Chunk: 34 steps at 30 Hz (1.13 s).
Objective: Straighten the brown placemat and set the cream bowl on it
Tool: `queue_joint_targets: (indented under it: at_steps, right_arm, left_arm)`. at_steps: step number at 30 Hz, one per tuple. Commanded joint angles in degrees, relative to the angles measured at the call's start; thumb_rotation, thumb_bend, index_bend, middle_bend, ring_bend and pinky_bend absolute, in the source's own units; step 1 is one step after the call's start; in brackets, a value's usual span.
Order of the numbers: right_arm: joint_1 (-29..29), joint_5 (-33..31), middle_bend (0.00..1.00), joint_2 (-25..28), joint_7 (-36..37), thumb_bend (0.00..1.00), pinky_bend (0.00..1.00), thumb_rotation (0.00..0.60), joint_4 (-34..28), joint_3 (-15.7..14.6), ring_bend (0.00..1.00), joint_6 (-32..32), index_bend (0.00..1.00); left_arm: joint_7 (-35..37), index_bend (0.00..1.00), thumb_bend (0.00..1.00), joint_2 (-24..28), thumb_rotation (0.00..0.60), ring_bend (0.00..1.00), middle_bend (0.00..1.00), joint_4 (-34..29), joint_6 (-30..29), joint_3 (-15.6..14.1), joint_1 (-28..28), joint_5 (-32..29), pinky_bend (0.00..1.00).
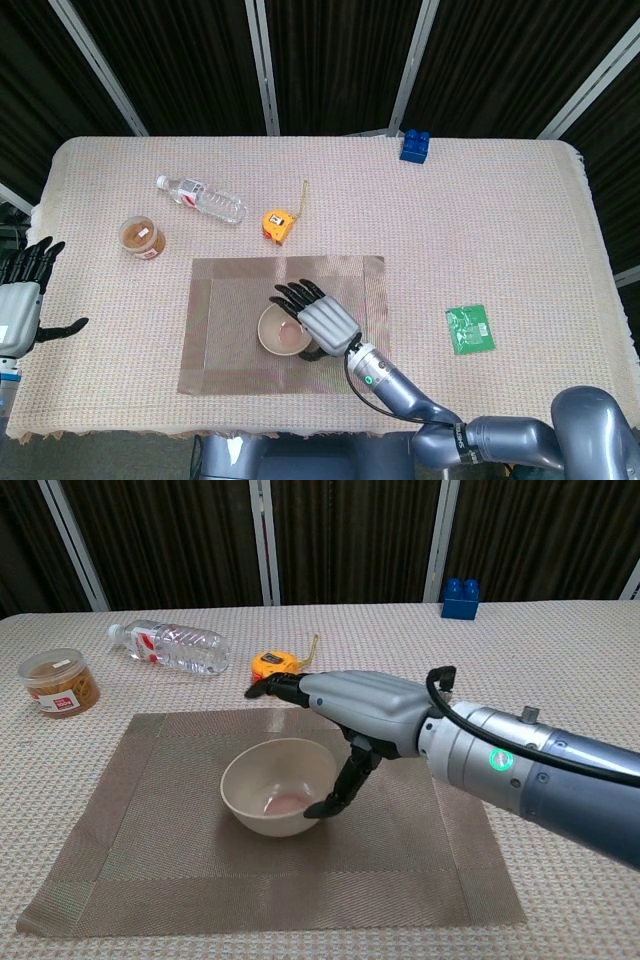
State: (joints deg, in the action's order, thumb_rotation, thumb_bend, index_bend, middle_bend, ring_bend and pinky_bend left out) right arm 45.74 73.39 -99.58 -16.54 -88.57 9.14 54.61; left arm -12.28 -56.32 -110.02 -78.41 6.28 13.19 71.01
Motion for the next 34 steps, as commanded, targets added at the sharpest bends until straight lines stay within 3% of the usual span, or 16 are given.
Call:
queue_joint_targets:
  at_steps: [1, 9, 17, 25, 34]
  right_arm:
    - [-1.07, 1.15, 0.0, 2.29, -0.74, 0.0, 0.0, 0.6, -2.54, -0.87, 0.0, 1.45, 0.0]
    - [-6.43, 8.47, 0.0, 13.73, -1.67, 0.0, 0.0, 0.6, -10.29, -4.85, 0.0, 9.27, 0.0]
    - [-15.95, 15.79, 0.0, 26.28, 2.73, 0.0, 0.0, 0.6, -9.32, -9.21, 0.0, 23.26, 0.0]
    - [-26.44, 11.68, 0.0, 31.13, 11.84, 0.0, 0.0, 0.6, -3.91, -10.75, 0.0, 33.44, 0.0]
    - [-31.91, 12.39, 0.0, 31.99, 15.65, 0.0, 0.0, 0.6, 0.84, -11.1, 0.0, 38.28, 0.0]
  left_arm:
    - [-0.2, 0.0, 0.0, -0.08, 0.6, 0.0, 0.0, -0.15, 0.03, -0.08, 0.01, 0.18, 0.0]
    - [-0.27, 0.0, 0.0, -0.2, 0.6, 0.0, 0.0, -0.32, -0.54, -0.76, -0.51, 1.86, 0.0]
    - [-1.96, 0.0, 0.0, -2.27, 0.6, 0.0, 0.0, 1.79, -4.38, -2.1, -2.46, 5.41, 0.0]
    - [-0.94, 0.0, 0.0, -4.69, 0.6, 0.0, 0.0, 5.04, -9.69, -3.77, -5.71, 9.68, 0.0]
    - [4.39, 0.0, 0.0, -5.69, 0.6, 0.0, 0.0, 9.27, -11.59, -4.2, -6.99, 13.09, 0.0]
